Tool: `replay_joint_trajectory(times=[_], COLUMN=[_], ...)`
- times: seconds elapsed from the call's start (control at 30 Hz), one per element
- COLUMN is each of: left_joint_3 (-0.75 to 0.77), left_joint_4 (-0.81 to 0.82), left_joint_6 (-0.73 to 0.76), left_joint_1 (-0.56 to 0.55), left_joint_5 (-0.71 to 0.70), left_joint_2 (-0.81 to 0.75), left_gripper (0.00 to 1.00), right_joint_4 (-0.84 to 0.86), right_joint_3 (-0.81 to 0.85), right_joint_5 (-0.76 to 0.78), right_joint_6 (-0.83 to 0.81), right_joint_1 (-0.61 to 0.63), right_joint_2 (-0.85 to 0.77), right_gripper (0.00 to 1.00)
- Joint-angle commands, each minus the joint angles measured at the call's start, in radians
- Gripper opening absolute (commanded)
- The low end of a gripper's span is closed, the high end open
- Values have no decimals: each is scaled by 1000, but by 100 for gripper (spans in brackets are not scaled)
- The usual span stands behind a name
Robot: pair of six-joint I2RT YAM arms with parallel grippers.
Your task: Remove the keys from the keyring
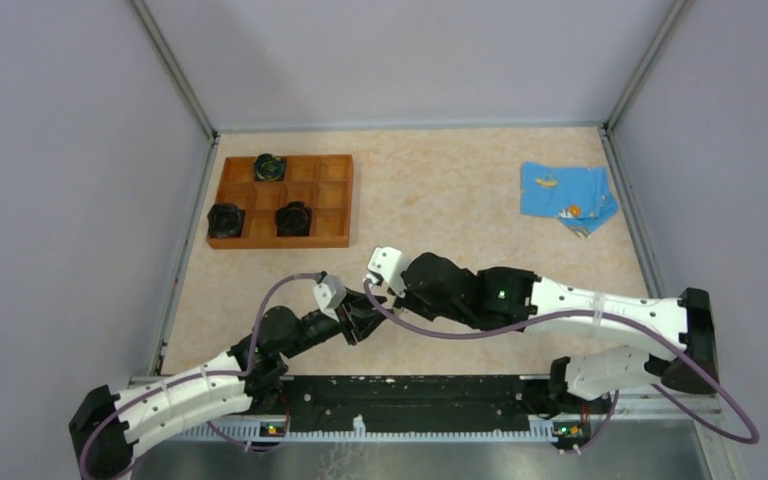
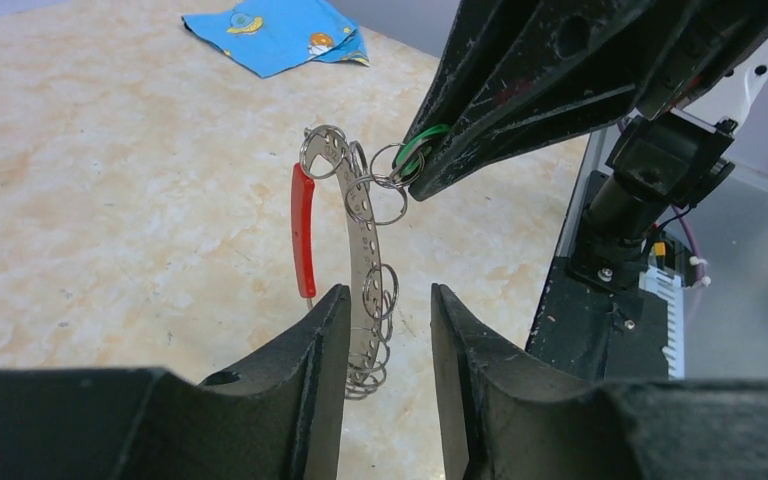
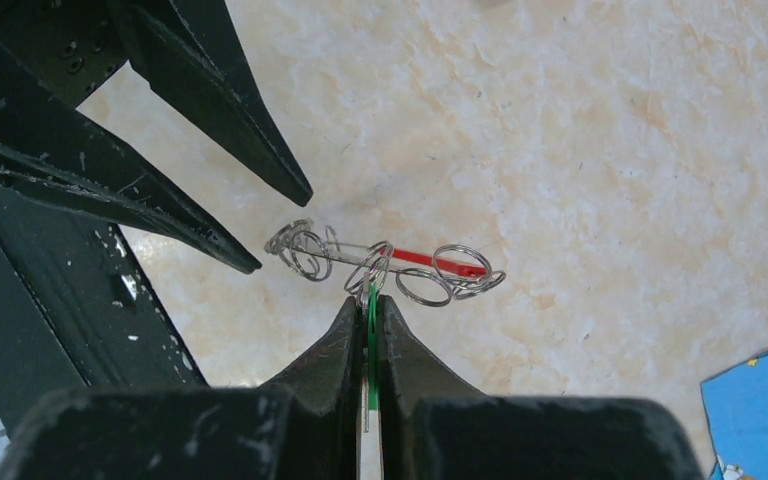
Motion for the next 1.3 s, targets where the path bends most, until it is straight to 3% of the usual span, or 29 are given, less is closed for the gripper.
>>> replay_joint_trajectory(times=[0.0, 0.33, 0.6, 1.27], left_joint_3=[7, -6, 1, -33], left_joint_4=[56, 175, 166, 262], left_joint_6=[79, 161, 273, 319], left_joint_1=[-5, -10, -24, -33], left_joint_5=[36, 67, 100, 70], left_joint_2=[3, 12, -2, -48], left_gripper=[42, 44, 44, 37], right_joint_4=[-8, -66, -140, -249], right_joint_3=[77, 157, 279, 404], right_joint_5=[-34, -96, -180, -154], right_joint_6=[29, 81, 182, 311], right_joint_1=[-14, -28, -51, -53], right_joint_2=[16, 53, 104, 146], right_gripper=[0, 0, 0, 0])
